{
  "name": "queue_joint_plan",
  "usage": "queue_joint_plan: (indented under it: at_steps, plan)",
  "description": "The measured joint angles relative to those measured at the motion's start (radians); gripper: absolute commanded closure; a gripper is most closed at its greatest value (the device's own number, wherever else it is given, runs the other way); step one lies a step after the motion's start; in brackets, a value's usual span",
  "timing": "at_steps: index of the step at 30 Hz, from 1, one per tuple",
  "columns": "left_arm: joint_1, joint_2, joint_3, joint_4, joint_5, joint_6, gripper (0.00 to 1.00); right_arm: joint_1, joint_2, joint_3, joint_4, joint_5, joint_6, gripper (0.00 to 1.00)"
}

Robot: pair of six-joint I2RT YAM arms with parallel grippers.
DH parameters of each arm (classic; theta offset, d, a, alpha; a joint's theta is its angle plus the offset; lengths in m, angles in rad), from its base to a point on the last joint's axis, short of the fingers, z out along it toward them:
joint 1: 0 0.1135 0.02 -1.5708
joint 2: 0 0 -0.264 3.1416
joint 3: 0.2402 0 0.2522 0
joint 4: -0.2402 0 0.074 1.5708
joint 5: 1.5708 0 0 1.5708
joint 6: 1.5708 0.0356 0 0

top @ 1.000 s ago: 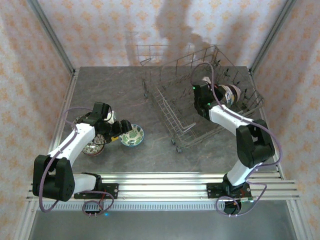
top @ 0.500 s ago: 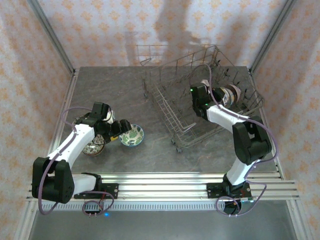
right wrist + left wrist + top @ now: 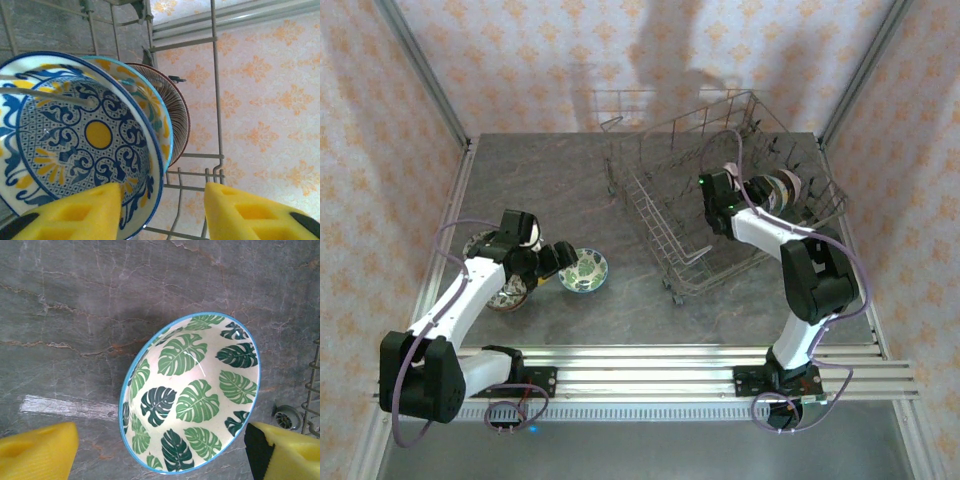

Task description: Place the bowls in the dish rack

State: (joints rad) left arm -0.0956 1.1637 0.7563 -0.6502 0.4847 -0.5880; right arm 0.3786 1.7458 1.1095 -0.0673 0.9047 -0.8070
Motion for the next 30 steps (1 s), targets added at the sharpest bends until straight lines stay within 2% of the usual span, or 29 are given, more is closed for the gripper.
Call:
queue_joint_plan:
  at_steps: [4,8,15,20,30]
  plan:
    - [0.0,0.0,-0.005,0.0,-0.006,-0.01,0.12,-0.006,-0.024,0.036,-0.063,-0.007,0.051,0.18]
    - [0.0,0.0,-0.008,-0.003,-0.02,-0.015,0.13,-0.001,-0.117,0.043,-0.159,-0.038,0.109,0.1]
    - [-0.009,0.027,-0.008,-0.003,-0.045,-0.016,0.16,0.026,-0.338,0.039,-0.309,-0.067,0.246,0.1]
    - [-0.047,0.088,-0.007,-0.004,-0.077,-0.017,0.22,0.109,-0.489,0.035,-0.408,-0.083,0.374,0.12]
    - [-0.095,0.195,0.014,-0.003,-0.123,-0.012,0.45,0.245,-0.539,0.022,-0.562,-0.113,0.61,0.15]
